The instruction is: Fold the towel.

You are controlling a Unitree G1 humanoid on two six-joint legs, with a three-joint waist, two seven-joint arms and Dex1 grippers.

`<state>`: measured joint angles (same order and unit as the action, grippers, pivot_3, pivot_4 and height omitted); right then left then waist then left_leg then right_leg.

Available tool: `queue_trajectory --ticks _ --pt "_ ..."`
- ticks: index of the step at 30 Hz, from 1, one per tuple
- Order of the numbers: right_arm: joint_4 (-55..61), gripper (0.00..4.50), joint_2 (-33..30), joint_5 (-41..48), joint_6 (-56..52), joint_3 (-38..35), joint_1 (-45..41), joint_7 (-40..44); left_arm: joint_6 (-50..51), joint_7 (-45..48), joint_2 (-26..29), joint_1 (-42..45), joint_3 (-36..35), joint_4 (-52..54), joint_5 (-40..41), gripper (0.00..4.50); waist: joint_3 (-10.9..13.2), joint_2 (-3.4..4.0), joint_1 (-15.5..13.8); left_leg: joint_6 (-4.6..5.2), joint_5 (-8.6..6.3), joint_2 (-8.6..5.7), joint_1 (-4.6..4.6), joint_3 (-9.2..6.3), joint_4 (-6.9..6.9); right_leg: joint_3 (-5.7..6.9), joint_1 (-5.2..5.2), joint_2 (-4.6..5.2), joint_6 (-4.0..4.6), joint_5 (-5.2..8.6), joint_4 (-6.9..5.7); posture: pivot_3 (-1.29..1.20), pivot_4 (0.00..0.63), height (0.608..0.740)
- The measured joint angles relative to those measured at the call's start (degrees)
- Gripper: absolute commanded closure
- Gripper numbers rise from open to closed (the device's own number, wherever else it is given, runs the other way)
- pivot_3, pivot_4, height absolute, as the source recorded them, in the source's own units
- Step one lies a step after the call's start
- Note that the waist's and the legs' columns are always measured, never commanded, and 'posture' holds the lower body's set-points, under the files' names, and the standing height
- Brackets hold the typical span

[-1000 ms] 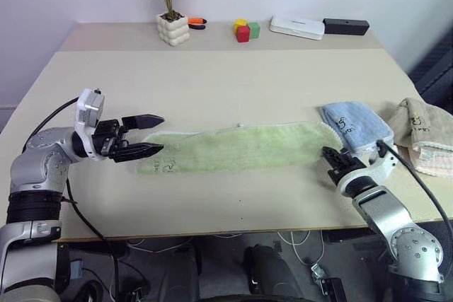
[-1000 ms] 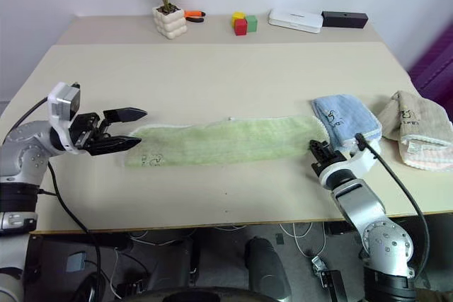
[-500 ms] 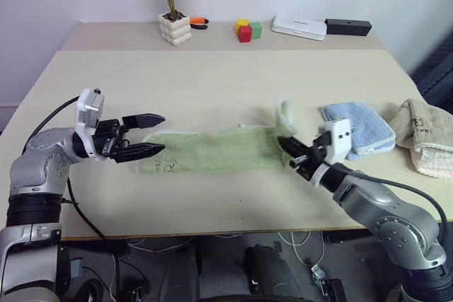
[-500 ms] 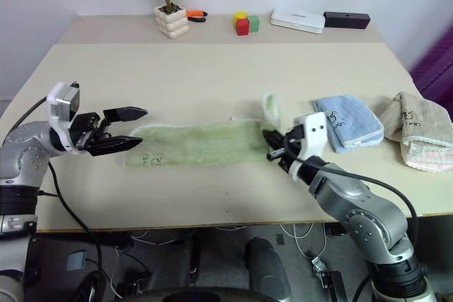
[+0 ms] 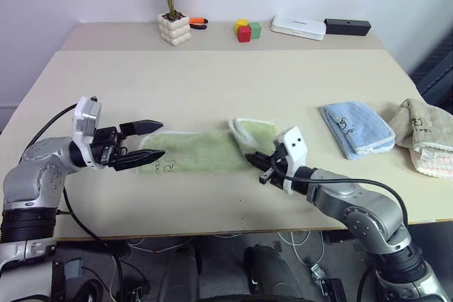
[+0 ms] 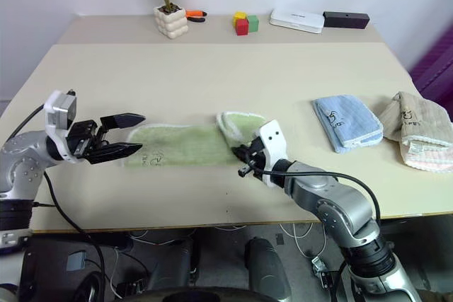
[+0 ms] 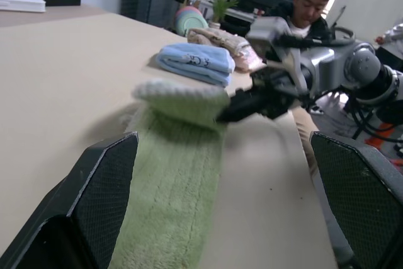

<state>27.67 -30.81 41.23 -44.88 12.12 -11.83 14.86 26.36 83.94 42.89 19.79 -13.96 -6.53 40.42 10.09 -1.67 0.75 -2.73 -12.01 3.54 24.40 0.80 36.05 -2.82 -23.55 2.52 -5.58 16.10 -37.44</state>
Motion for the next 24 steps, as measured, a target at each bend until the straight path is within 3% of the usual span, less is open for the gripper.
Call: queue_trajectory --ticks 11,15,21,22,24 --pt "-2.6 4.47 6.3 -5.1 -1.6 1.2 -3.0 2.3 1.9 -1.5 0.9 -1.1 -0.9 2.2 1.5 0.00 0.0 0.00 0.0 0.00 0.00 0.00 0.00 0.01 0.00 0.00 -0.01 -0.01 0.00 0.00 -0.01 0.00 0.150 0.740" --pt "-2.6 3.18 8.0 -5.0 -3.5 1.3 -2.9 3.6 1.9 -1.8 0.9 -1.1 -0.9 2.2 1.5 0.00 0.0 0.00 0.0 0.00 0.00 0.00 0.00 0.01 -0.01 0.00 -0.01 -0.01 0.00 0.00 -0.01 0.00 0.150 0.740" --pt "-2.6 0.32 7.8 -5.1 -4.3 0.6 -2.5 5.5 1.9 -1.7 0.9 -1.1 -0.9 2.2 1.5 0.00 0.0 0.00 0.0 0.00 0.00 0.00 0.00 0.02 -0.02 0.00 -0.02 -0.01 0.00 0.00 -0.01 0.00 0.150 0.740" --pt "-2.5 0.06 7.9 -4.9 -4.4 0.0 -2.5 6.0 1.9 -1.7 0.9 -1.1 -0.9 2.2 1.5 0.00 0.0 0.00 0.0 0.00 0.00 0.00 0.00 0.02 -0.02 0.00 -0.02 -0.01 0.00 0.00 -0.01 0.00 0.150 0.740" --pt "-2.5 0.06 8.3 -4.4 -4.2 -1.9 -2.8 6.4 1.9 -1.7 0.9 -1.1 -0.9 2.2 1.5 0.00 0.0 0.00 0.0 0.00 0.00 0.00 0.00 0.02 -0.01 0.00 -0.02 -0.01 0.00 0.00 -0.01 0.00 0.150 0.740"
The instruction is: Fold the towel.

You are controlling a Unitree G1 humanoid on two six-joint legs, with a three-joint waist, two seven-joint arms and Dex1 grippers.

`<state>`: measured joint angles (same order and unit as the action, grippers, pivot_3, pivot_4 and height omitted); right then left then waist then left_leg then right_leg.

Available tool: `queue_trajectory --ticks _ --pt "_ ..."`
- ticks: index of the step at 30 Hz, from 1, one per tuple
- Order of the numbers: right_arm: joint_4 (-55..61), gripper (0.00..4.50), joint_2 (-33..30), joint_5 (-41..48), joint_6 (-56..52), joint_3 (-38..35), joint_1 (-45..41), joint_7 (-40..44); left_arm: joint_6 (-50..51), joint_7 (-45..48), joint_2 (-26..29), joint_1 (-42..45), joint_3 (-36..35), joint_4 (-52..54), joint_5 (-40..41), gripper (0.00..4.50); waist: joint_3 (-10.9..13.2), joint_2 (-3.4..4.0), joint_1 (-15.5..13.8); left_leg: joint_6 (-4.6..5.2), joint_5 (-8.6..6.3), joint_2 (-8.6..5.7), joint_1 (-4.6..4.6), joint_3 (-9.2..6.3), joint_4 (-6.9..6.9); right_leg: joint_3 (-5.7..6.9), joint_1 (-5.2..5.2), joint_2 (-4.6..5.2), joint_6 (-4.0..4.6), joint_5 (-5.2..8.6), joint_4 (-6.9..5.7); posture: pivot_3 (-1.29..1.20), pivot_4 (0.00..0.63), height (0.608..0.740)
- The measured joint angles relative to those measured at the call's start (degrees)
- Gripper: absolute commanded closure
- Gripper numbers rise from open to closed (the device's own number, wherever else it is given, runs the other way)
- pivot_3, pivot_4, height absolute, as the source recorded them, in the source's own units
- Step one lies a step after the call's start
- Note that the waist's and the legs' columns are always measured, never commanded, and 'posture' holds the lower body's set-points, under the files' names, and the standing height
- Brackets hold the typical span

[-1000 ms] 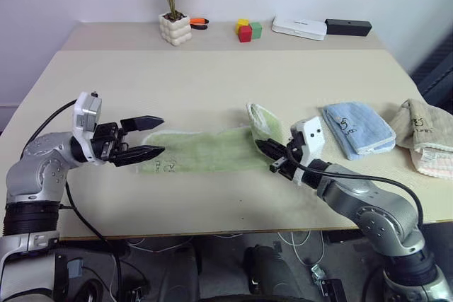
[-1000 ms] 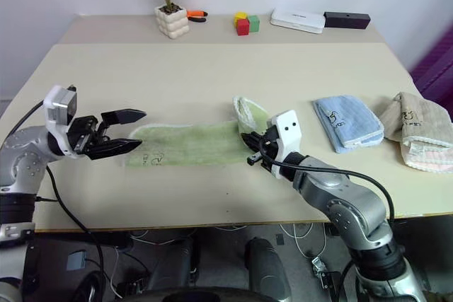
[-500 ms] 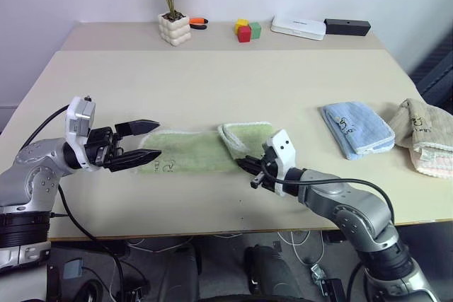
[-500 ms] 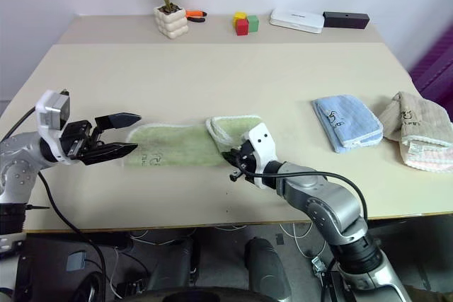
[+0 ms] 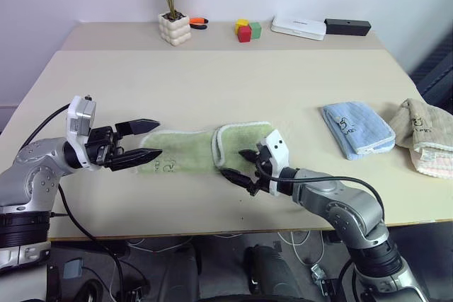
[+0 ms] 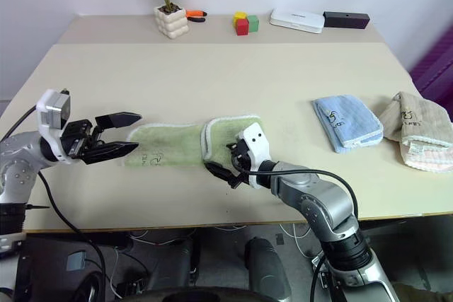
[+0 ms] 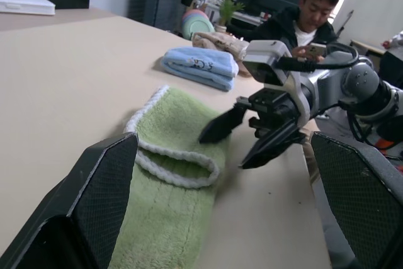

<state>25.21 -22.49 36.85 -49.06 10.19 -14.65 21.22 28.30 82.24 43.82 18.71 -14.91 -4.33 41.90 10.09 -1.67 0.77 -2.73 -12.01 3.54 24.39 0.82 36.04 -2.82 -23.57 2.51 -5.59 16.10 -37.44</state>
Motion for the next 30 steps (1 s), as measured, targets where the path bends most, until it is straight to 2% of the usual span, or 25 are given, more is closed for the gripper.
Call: queue_trajectory --ticks 1,3,6,8,10,15,24,30 --pt "0.0 0.23 0.9 0.9 0.5 -2.0 -0.3 0.1 0.0 0.0 0.0 0.1 0.0 0.0 0.0 0.00 0.0 0.00 0.0 0.00 0.00 0.00 0.00 0.00 0.00 0.00 0.00 0.00 0.00 0.00 0.00 0.00 0.150 0.740" --pt "-0.1 1.04 2.7 3.0 2.3 -6.6 -2.4 0.5 0.0 0.0 0.0 0.2 0.0 -0.1 0.0 0.00 0.0 0.01 0.0 0.00 0.00 0.00 0.00 0.00 0.00 0.00 0.00 -0.01 -0.01 -0.01 0.00 0.00 0.150 0.740" --pt "-0.1 2.50 3.3 4.9 4.6 -11.4 -5.1 0.8 0.0 0.0 0.0 0.2 0.0 -0.1 0.0 0.00 0.0 0.00 -0.1 0.00 0.00 0.00 0.00 0.00 -0.04 0.01 0.00 0.00 -0.02 -0.01 0.01 0.00 0.150 0.740" --pt "-1.1 3.57 2.5 2.9 6.6 -11.1 -5.5 1.5 0.0 0.0 0.0 0.4 0.1 -0.4 0.0 0.00 0.0 0.00 0.0 0.00 0.00 0.00 0.00 0.01 -0.04 0.01 0.00 0.00 -0.01 -0.01 0.01 0.00 0.150 0.740" --pt "-4.3 4.47 0.5 -3.0 11.0 -9.1 -6.1 2.4 -0.1 0.0 0.0 1.0 0.3 -0.6 0.0 0.00 0.0 0.01 0.0 0.00 0.00 -0.01 -0.01 0.03 -0.02 0.01 -0.01 0.00 0.00 0.00 0.01 0.00 0.150 0.740" --pt "-16.2 4.47 0.7 -15.7 23.9 -3.8 -7.0 4.4 -0.1 0.0 -0.4 1.2 0.5 -0.6 0.0 0.00 0.0 0.02 0.2 0.00 0.00 -0.01 0.00 0.05 -0.06 0.00 -0.05 -0.01 -0.01 -0.01 0.00 0.00 0.150 0.740" --pt "-33.0 4.47 9.5 -24.2 40.8 0.0 -8.5 6.8 0.4 -0.4 -0.4 0.0 0.5 0.5 0.2 0.00 0.0 0.04 0.3 0.00 0.00 0.01 0.00 0.06 -0.08 -0.01 -0.07 -0.03 -0.16 -0.09 -0.02 0.00 0.150 0.740" --pt "-41.3 4.47 11.0 -30.1 49.9 1.3 -8.5 6.0 1.4 -1.2 -0.4 -0.1 0.5 1.8 1.3 0.00 0.0 0.03 0.2 -0.01 0.00 0.00 -0.02 0.06 -0.05 -0.01 -0.04 -0.01 -0.12 -0.06 -0.02 0.00 0.150 0.740"
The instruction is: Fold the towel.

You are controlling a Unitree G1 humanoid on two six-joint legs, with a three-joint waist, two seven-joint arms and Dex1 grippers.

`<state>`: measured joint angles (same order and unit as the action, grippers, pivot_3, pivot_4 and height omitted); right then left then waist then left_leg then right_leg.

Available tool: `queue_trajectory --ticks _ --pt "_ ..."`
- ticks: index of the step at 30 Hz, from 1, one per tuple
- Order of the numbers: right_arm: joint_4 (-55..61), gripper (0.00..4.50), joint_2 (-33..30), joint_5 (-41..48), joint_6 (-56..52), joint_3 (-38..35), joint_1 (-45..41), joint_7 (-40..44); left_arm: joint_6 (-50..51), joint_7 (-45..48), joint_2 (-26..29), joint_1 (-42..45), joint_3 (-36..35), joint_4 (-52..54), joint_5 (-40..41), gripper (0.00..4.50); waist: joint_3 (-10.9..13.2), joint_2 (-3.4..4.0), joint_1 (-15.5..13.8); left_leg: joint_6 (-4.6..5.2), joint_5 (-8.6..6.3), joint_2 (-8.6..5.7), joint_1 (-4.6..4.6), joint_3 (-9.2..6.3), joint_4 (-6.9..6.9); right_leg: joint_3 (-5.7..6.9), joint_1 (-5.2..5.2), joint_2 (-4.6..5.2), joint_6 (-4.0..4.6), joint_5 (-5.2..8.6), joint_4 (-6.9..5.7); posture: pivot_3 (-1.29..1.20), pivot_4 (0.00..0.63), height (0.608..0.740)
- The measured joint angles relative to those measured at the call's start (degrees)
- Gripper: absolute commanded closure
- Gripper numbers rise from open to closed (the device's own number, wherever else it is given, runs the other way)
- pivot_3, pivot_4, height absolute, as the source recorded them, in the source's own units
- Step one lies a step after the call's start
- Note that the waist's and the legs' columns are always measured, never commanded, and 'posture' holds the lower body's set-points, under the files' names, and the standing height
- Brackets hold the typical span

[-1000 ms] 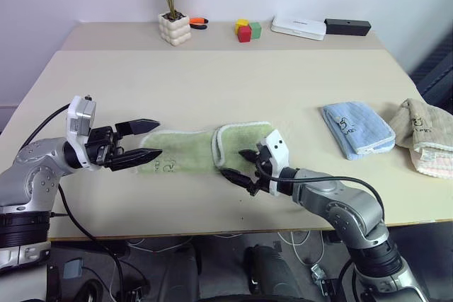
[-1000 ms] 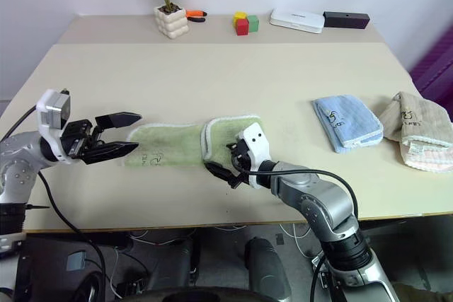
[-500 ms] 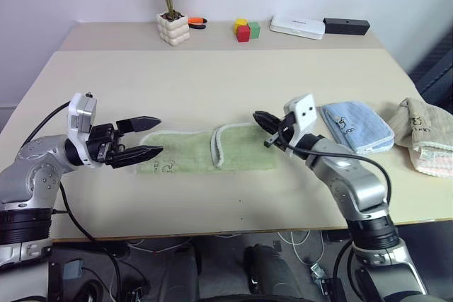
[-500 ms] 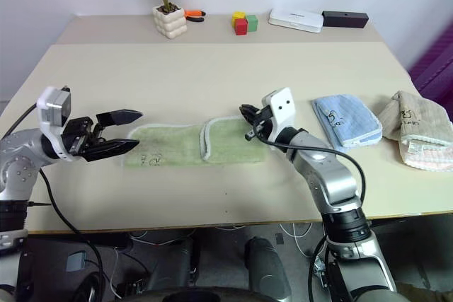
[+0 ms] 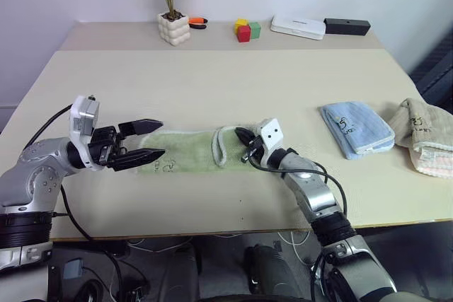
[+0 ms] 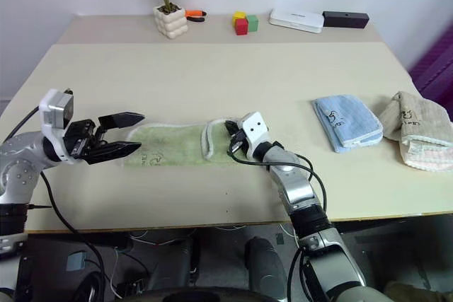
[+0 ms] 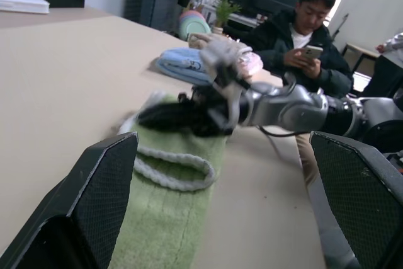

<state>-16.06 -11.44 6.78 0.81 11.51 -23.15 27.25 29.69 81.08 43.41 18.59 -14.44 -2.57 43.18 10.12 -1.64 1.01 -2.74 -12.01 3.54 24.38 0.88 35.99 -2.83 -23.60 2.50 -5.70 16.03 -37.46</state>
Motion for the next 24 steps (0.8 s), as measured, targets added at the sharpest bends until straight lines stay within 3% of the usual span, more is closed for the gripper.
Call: queue_trajectory --ticks 12,19,24 --pt "-7.5 4.47 -0.3 -13.1 10.9 3.5 -2.5 -4.4 0.3 -2.3 -1.7 -0.2 0.5 0.5 0.0 0.00 -0.1 -0.09 0.2 -0.01 0.00 0.01 -0.34 0.00 -0.01 -0.01 0.29 0.00 0.12 0.05 -0.01 0.00 0.150 0.740" --pt "0.7 4.47 -2.1 -14.3 5.0 3.7 -2.4 -1.3 6.8 -9.6 -1.7 -3.1 0.4 2.1 0.7 0.00 0.0 -0.04 0.1 -0.01 0.00 0.01 -0.22 0.03 -0.05 -0.04 0.16 0.02 0.09 0.04 -0.01 0.00 0.150 0.740" --pt "7.4 4.47 -3.6 -13.4 3.3 4.2 -0.7 2.9 13.1 -19.6 -4.4 -7.2 -5.6 6.6 6.5 0.00 0.0 -0.05 0.0 -0.01 -0.01 0.02 -0.21 0.02 -0.09 -0.02 0.14 0.03 0.05 0.02 -0.01 0.00 0.150 0.740"
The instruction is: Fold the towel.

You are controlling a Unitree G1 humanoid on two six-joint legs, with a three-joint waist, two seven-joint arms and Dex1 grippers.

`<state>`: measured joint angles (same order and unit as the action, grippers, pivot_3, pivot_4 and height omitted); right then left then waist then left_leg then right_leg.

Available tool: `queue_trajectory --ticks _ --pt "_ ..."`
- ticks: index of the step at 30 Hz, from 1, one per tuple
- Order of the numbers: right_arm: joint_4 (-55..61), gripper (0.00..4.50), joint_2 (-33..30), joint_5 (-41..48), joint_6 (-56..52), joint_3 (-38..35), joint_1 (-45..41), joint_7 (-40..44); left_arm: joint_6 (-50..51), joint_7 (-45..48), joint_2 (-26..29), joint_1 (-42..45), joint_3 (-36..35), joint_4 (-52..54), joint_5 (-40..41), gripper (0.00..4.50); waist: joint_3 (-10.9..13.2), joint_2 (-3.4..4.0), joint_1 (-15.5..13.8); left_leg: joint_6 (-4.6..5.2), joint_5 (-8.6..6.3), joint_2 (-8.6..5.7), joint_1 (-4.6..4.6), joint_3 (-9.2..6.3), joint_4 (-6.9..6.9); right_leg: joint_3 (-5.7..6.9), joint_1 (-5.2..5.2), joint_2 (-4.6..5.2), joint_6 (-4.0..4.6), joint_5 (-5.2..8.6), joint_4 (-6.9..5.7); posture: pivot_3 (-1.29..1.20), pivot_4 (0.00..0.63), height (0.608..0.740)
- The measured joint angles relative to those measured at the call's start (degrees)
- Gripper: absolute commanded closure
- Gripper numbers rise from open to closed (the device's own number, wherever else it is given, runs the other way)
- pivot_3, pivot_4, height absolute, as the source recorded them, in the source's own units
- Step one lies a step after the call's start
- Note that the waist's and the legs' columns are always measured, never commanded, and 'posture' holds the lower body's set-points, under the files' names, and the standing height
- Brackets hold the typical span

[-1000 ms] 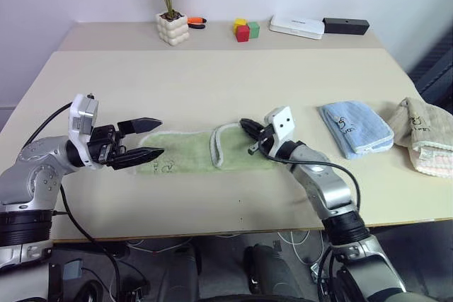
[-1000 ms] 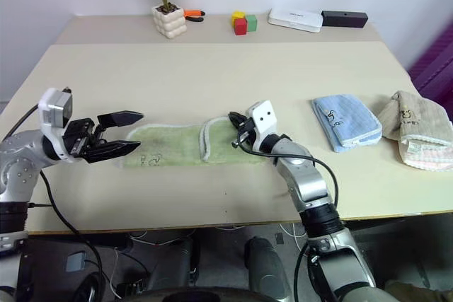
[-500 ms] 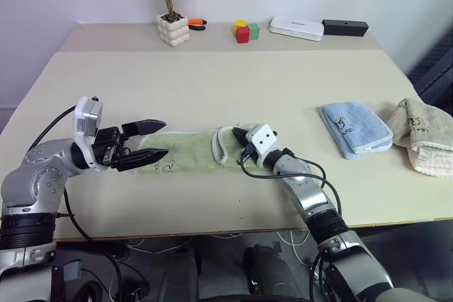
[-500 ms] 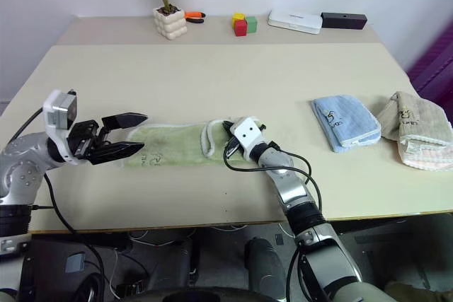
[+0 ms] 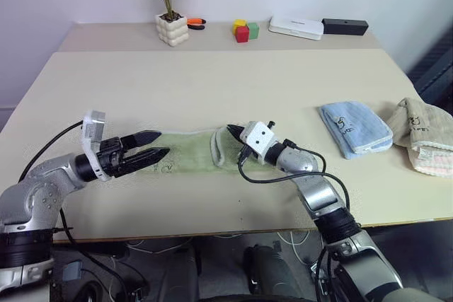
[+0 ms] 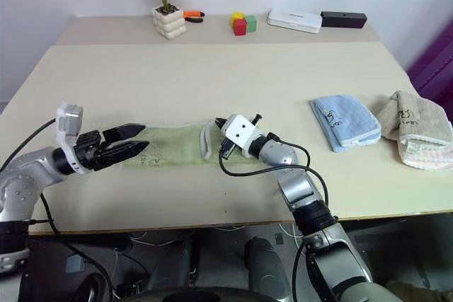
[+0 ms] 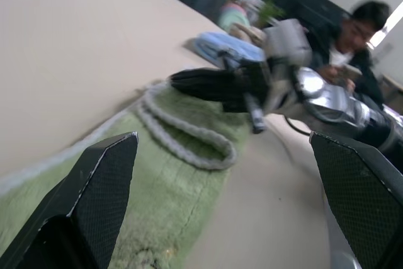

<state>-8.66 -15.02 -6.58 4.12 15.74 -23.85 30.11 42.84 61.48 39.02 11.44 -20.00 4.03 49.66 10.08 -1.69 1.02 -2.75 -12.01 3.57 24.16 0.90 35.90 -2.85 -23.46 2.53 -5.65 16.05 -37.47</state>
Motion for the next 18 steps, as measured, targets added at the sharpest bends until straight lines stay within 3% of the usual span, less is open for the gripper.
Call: queue_trajectory --ticks 8,11,15,18 --pt "-4.8 4.47 5.1 -0.3 2.2 2.6 2.9 -1.2 14.5 -24.7 -2.7 -0.2 -14.9 2.1 22.8 0.00 0.0 -0.07 0.2 -0.01 0.00 0.01 -0.06 -0.04 0.02 0.00 0.04 0.01 -0.13 -0.07 -0.05 0.00 0.150 0.740" --pt "-6.1 4.47 5.7 -0.5 3.2 2.9 2.2 -1.3 16.7 -35.1 -3.9 -6.8 -17.7 7.4 35.7 0.00 0.0 -0.09 1.0 -0.09 -0.05 0.05 -0.18 -0.01 -0.04 -0.02 0.11 0.10 -0.15 -0.08 -0.09 0.00 0.150 0.740" --pt "-8.1 4.47 6.5 -0.6 3.6 2.9 0.0 -2.0 13.4 -48.3 -6.8 -15.0 -18.3 11.5 51.7 0.00 0.0 -0.09 1.4 -0.10 -0.06 0.08 -0.25 -0.04 -0.06 -0.01 0.12 0.10 -0.02 -0.04 -0.13 0.00 0.150 0.740" --pt "-8.0 4.47 7.4 -0.3 2.8 2.0 -1.5 -2.7 7.6 -57.2 -12.8 -19.1 -18.4 16.4 59.9 0.00 0.0 -0.09 1.2 -0.11 -0.07 0.05 -0.24 0.00 -0.04 -0.01 0.15 0.17 0.08 0.01 -0.09 0.00 0.150 0.740"
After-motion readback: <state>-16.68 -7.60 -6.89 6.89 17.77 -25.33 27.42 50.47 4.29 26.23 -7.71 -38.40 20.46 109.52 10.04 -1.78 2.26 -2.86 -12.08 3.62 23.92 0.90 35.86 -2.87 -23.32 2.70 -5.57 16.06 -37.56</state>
